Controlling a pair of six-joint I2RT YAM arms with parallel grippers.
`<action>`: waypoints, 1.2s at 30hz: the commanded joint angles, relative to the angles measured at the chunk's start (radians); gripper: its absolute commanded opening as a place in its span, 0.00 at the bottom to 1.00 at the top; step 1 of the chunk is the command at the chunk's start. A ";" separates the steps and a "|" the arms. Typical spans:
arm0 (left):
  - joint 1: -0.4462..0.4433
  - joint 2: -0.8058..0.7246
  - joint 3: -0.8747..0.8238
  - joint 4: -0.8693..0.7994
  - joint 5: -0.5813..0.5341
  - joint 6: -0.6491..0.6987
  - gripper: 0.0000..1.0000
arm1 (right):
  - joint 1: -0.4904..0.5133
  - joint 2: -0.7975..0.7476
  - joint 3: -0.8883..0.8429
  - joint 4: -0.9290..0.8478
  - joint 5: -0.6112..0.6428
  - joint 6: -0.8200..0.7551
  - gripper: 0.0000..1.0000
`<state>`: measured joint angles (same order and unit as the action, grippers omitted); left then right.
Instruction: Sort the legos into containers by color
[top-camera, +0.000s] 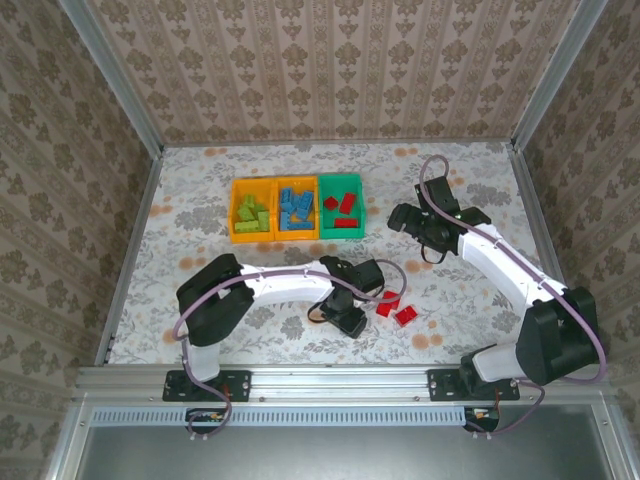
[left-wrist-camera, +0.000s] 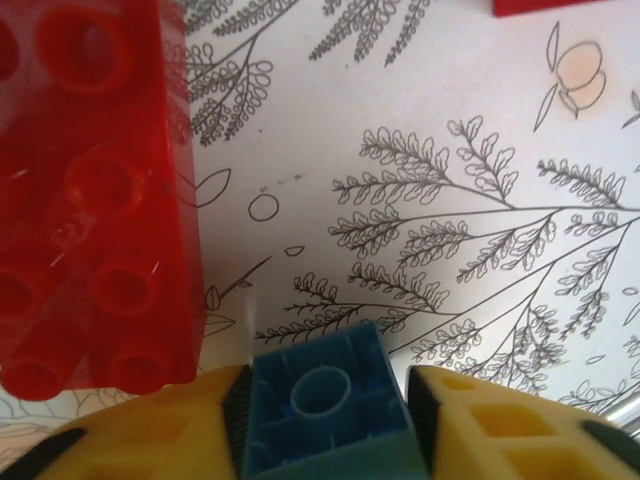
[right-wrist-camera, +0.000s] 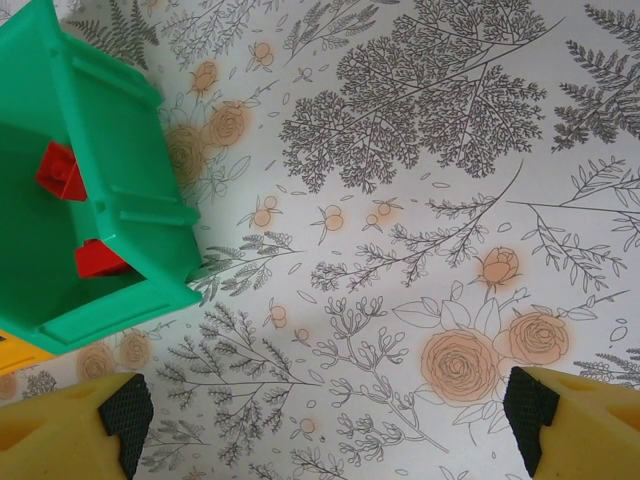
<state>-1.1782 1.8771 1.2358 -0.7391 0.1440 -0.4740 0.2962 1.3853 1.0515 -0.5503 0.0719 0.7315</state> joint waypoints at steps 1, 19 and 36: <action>0.009 -0.012 -0.001 -0.045 -0.028 -0.002 0.37 | -0.008 -0.025 -0.017 -0.008 0.006 -0.015 0.94; 0.303 -0.299 0.045 -0.079 -0.099 0.083 0.32 | 0.210 -0.010 -0.050 0.019 -0.020 -0.009 0.90; 0.702 0.023 0.422 0.007 0.002 0.230 0.32 | 0.528 0.179 -0.055 0.018 -0.024 0.564 0.93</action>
<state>-0.4927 1.8500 1.5948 -0.7544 0.1032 -0.2832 0.8059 1.5028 0.9508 -0.5236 0.0456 1.1858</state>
